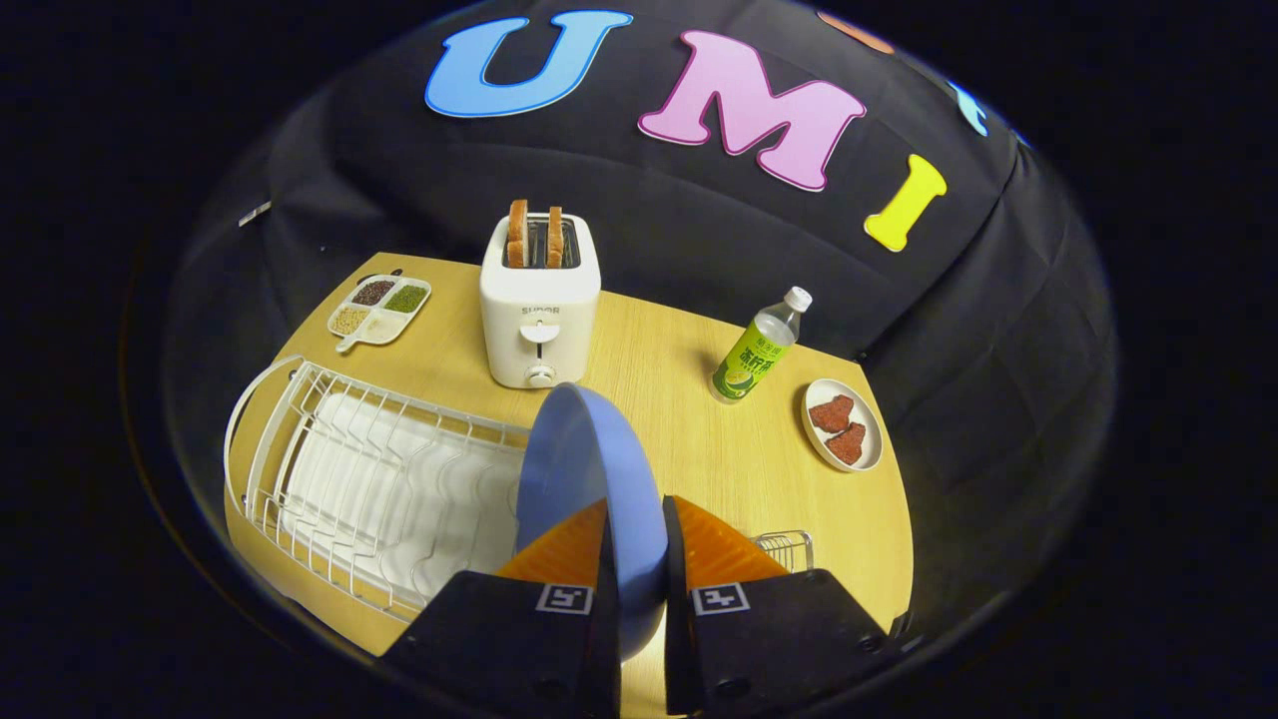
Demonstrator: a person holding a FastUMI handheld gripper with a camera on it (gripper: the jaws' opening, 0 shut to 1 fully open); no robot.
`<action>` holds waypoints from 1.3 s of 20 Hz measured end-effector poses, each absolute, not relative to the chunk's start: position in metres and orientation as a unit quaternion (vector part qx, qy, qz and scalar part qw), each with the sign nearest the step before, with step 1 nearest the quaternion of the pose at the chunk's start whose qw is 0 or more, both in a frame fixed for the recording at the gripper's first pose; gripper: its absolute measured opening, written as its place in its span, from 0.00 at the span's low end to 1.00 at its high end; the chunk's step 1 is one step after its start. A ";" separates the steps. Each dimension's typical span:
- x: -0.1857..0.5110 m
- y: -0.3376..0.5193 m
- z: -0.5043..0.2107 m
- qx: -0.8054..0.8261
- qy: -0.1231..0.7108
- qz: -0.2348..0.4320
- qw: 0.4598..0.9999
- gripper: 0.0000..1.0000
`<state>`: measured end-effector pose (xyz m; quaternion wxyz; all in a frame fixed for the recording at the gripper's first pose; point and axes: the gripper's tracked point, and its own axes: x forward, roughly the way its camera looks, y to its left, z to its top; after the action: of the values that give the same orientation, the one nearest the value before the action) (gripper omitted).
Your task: Take the plate from the dish rack, then take the spoon from the basket and place it into the plate.
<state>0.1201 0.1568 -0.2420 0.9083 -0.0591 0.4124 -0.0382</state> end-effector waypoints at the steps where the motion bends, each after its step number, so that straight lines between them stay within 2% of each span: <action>1: 0.121 0.159 -0.242 -0.073 0.411 -0.036 0.908 0.21; 6: 0.133 0.160 -0.221 -0.126 0.372 -0.046 0.918 0.21; 11: 0.115 0.157 -0.203 -0.058 0.358 -0.015 0.932 0.21; 16: 0.076 0.131 -0.177 0.026 0.339 0.043 0.940 0.21; 20: 0.037 0.087 -0.161 0.069 0.318 0.061 0.943 0.21; 26: -0.046 0.028 -0.204 0.112 0.364 0.064 0.922 0.21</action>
<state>-0.0457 0.0280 -0.2038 0.9224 0.1118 0.3641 0.0643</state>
